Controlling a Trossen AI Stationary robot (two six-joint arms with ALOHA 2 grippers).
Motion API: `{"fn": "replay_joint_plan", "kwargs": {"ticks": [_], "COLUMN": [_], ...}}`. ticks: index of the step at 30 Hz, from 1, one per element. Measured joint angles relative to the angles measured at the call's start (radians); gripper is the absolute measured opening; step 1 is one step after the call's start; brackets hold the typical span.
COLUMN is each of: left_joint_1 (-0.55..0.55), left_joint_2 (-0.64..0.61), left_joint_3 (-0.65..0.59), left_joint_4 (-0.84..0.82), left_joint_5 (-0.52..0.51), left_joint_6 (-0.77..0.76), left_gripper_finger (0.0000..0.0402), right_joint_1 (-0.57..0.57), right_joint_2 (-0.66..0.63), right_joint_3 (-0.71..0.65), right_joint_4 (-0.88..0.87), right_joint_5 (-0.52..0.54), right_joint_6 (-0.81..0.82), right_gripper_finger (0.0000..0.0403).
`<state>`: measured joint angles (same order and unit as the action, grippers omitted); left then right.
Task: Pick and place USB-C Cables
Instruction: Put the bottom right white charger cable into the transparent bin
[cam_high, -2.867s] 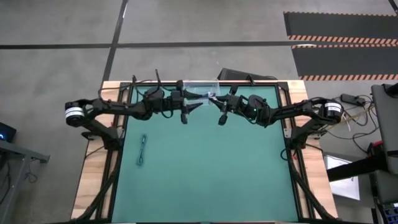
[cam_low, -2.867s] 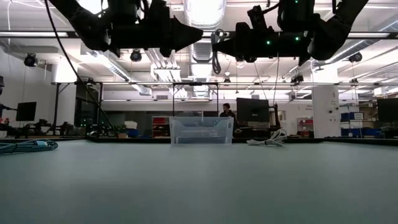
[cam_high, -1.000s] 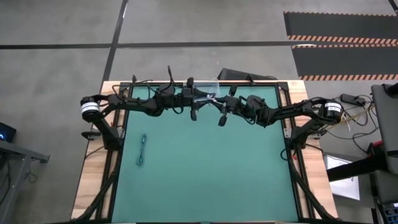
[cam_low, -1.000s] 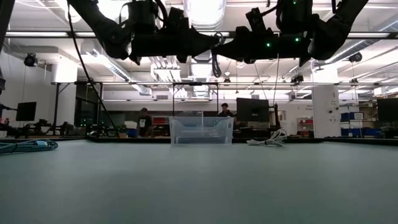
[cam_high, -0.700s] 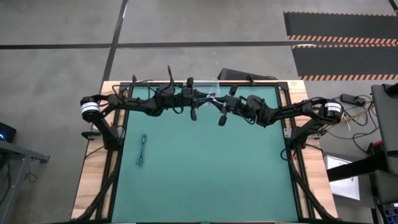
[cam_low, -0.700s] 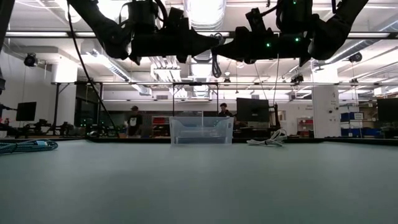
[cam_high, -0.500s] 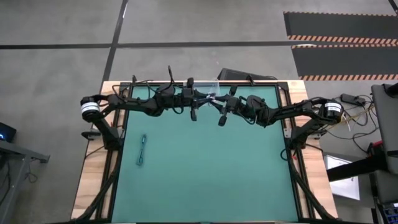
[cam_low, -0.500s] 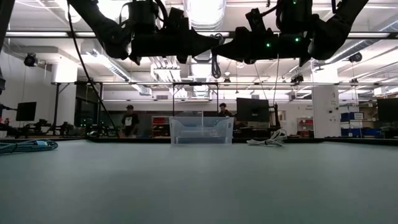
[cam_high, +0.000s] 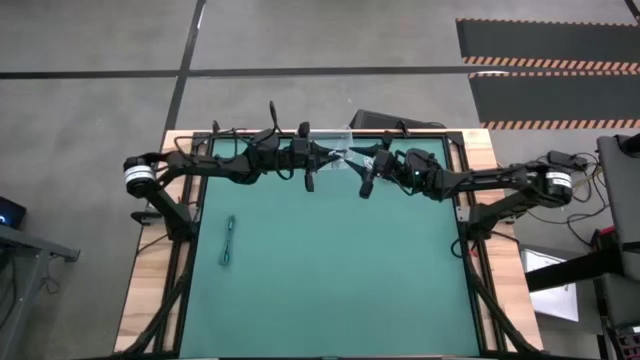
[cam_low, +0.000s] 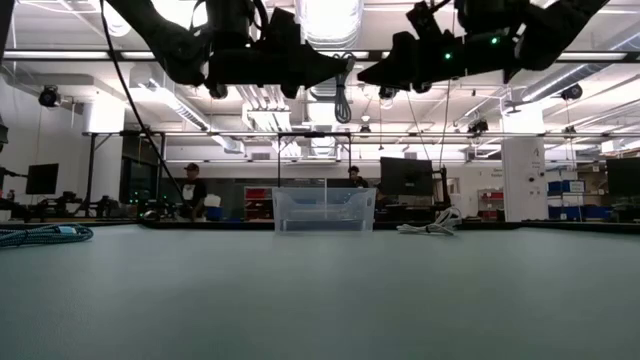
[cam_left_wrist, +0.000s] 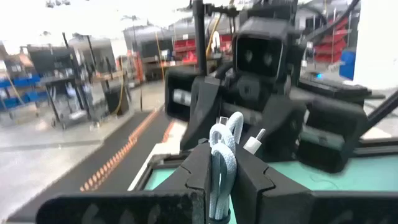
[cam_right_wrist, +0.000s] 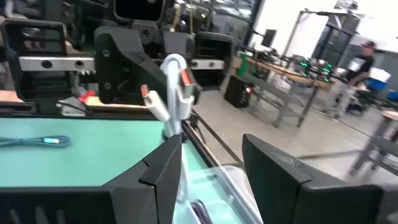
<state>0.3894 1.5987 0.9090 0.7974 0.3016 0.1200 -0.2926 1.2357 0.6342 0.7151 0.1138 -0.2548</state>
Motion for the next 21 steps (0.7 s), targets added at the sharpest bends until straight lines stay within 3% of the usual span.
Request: {"fn": "replay_joint_plan", "kwargs": {"ticks": [4, 9, 13, 21], "left_joint_1": [0.013, 0.026, 0.036, 0.076], "left_joint_2": [-0.028, -0.035, -0.033, -0.032], "left_joint_3": [0.057, 0.202, 0.319, 0.45], "left_joint_4": [-0.179, -0.522, -0.765, -0.985], "left_joint_5": [-0.005, -0.029, -0.111, -0.23], "left_joint_6": [0.051, 0.142, 0.224, 0.31], "left_gripper_finger": [0.0019, 0.0019, 0.0019, 0.0019], "right_joint_1": [-0.005, -0.014, -0.017, -0.02], "right_joint_2": [-0.069, -0.135, -0.17, -0.223], "right_joint_3": [0.0, -0.001, -0.002, -0.002], "right_joint_4": [-0.1, -0.188, -0.241, -0.281], "right_joint_5": [0.042, 0.063, 0.072, 0.072], "right_joint_6": [-0.023, -0.046, -0.069, -0.125], "right_gripper_finger": [0.0157, 0.015, 0.0144, 0.0136]}}
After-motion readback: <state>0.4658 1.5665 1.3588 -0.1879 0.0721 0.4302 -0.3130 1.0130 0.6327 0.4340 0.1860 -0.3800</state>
